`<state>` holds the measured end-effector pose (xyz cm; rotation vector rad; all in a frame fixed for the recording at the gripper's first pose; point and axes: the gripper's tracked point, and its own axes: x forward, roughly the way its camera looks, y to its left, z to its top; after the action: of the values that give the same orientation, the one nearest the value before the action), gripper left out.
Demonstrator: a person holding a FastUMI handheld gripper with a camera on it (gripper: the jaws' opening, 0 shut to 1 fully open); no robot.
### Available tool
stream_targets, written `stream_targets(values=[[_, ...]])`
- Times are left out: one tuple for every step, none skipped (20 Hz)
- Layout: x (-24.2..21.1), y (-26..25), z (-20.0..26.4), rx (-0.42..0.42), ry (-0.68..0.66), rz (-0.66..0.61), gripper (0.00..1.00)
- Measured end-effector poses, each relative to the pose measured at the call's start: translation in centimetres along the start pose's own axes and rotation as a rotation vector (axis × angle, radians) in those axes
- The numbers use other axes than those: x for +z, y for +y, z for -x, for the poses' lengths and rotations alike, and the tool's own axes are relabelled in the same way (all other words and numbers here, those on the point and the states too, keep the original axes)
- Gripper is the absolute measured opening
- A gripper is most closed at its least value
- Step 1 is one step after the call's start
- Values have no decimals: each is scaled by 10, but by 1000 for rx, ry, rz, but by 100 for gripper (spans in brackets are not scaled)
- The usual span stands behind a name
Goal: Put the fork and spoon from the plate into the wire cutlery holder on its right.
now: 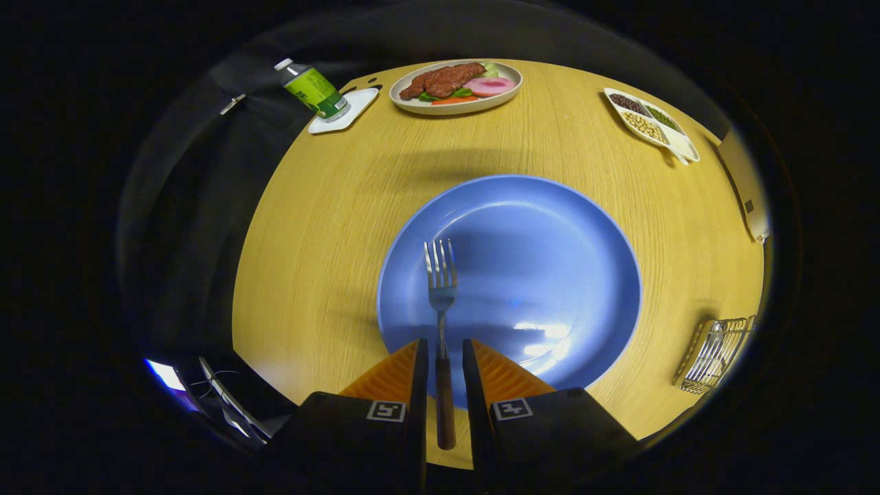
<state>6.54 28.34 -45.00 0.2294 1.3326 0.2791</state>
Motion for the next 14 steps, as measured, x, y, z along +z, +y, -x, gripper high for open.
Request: stream_targets(values=[[-1, -1, -6, -10, 8, 2, 31], [-2, -2, -11, -20, 16, 3, 31], [-4, -4, -16, -33, 32, 3, 31], [2, -6, -19, -44, 9, -4, 31], [3, -8, -20, -42, 8, -18, 22], [4, -7, -21, -32, 16, -24, 13], [4, -6, -17, -27, 20, -22, 11], [4, -8, -17, -35, 19, -13, 8], [5, -11, -15, -43, 11, -6, 6], [7, -13, -14, -41, -2, -4, 6], [10, -15, -8, -33, -11, -6, 6], [11, -15, -5, -22, -15, -5, 6], [14, -16, -1, -13, -22, -6, 6], [15, -18, 3, -8, -30, -8, 6]])
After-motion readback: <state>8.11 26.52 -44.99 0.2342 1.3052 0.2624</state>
